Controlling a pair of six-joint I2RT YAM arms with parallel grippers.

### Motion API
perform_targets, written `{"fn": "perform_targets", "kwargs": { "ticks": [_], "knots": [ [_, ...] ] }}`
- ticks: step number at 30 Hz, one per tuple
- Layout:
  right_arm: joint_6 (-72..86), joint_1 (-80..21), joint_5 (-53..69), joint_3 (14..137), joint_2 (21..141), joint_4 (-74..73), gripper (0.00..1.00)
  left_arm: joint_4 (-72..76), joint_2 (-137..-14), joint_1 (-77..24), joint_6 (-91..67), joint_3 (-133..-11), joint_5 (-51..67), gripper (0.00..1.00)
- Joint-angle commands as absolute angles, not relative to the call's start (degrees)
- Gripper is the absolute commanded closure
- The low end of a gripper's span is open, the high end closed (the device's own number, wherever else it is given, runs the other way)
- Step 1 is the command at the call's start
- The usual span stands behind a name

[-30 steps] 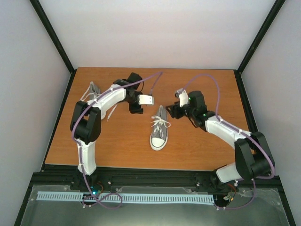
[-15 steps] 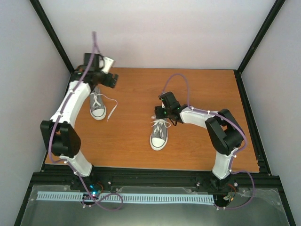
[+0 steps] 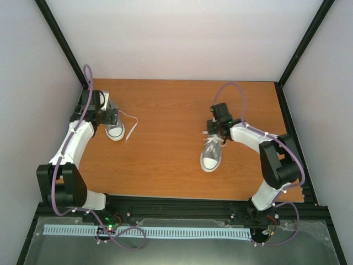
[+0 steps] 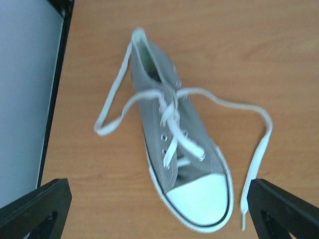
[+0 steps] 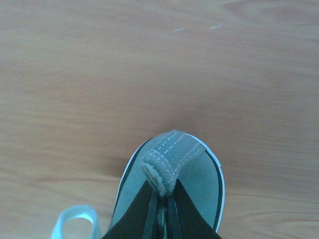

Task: Tie the shoes
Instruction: Move the shoe to the center of the board, then pick up the shoe from the center of the board.

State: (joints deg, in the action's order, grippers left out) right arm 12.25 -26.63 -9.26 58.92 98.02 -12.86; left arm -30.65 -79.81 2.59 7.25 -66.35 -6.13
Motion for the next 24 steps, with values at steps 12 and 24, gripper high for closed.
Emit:
{"fn": "perform_targets", "kwargs": {
  "ticks": [12,24],
  "knots": [
    [1.7,-11.3,-3.0,66.8,104.2,-17.4,0.55,-35.4,-96.0,2.9,12.2,-76.0,-10.1,0.18],
    [-0.1,-11.2,-0.2,66.2,96.1,-21.8,0.43,-50.9,-134.4,4.9,1.4,-116.6,-15.0,0.01]
  ]
}}
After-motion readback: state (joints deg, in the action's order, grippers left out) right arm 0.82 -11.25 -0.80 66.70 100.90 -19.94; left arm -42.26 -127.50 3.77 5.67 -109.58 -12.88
